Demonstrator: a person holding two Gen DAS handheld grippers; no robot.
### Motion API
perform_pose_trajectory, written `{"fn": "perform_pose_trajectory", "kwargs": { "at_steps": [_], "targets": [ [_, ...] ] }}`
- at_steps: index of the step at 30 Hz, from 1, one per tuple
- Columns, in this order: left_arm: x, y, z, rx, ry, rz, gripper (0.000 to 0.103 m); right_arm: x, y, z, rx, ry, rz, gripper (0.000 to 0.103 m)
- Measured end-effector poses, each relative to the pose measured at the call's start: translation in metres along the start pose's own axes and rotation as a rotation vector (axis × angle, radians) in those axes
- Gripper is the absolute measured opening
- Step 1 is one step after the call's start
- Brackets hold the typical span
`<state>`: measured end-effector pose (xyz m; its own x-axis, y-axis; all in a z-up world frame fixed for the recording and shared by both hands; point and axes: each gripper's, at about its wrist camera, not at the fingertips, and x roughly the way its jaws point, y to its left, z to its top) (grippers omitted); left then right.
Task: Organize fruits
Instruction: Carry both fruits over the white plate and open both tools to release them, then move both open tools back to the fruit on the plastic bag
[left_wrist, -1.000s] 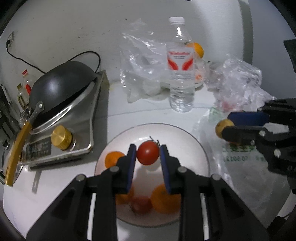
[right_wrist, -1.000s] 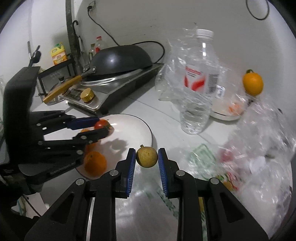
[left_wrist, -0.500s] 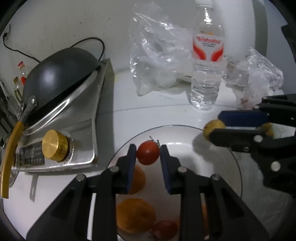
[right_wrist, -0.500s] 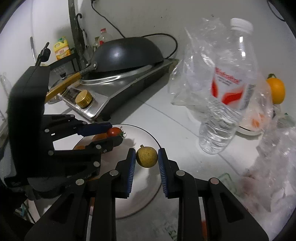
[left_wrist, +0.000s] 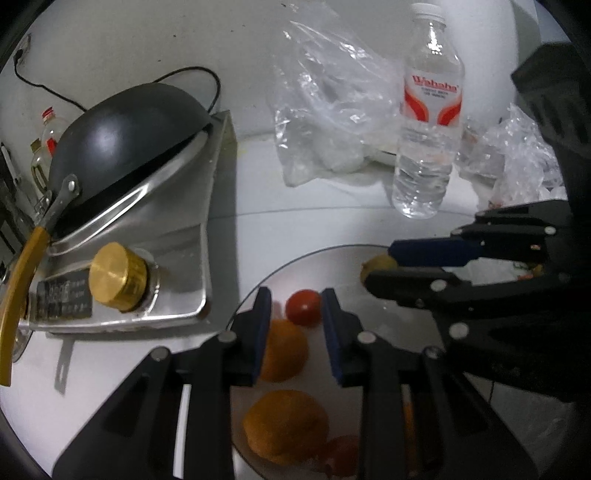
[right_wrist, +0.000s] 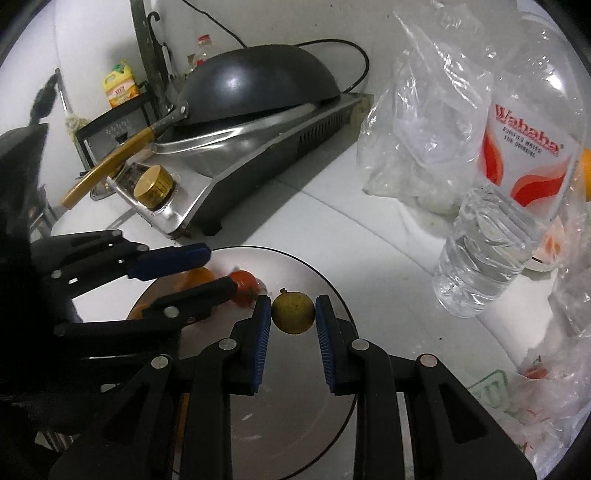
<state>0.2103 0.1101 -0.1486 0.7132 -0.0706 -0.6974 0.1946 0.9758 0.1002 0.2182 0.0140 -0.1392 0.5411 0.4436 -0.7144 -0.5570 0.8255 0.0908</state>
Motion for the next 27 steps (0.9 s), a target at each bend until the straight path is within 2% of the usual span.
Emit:
{"fn": "perform_pose_trajectory", "kwargs": {
  "at_steps": [12, 27],
  "targets": [
    [-0.021, 0.008, -0.008, -0.031, -0.030, -0.002, 0.032, -0.002, 0.009, 0.005, -0.005, -0.012, -0.020, 0.027],
    [-0.061, -0.003, -0.020, -0.040, -0.076, -0.024, 0.033, -0.049, 0.022, -0.010, -0.005, -0.055, -0.076, 0.027]
  ]
}}
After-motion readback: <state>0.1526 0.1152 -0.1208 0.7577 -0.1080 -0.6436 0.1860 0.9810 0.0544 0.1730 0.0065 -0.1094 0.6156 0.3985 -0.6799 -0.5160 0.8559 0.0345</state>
